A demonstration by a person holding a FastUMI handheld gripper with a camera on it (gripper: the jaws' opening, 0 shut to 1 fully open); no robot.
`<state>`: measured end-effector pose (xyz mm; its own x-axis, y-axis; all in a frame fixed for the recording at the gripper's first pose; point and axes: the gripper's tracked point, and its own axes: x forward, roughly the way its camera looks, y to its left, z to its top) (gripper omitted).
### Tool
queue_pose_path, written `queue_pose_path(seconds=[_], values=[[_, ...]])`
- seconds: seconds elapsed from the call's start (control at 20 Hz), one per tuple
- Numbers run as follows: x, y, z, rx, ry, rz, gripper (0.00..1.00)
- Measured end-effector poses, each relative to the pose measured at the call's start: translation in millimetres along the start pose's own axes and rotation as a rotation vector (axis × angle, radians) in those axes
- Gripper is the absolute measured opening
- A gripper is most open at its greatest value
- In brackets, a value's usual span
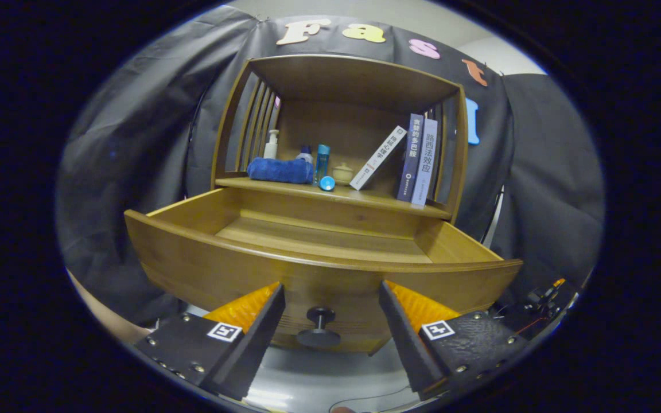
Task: Pull open the drawer, take out the items inside it, and place them on the countertop above the cabinet.
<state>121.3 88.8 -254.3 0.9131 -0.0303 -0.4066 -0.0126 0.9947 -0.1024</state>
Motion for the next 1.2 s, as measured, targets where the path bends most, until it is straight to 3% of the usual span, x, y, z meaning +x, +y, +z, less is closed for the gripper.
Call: queue_pose_path(seconds=[0.6, 1.2], values=[[16.0, 4.2, 4.6, -0.046, 0.000, -0.032, 0.98], [68.6, 1.7, 23.9, -0.045, -0.009, -0.006, 0.98]])
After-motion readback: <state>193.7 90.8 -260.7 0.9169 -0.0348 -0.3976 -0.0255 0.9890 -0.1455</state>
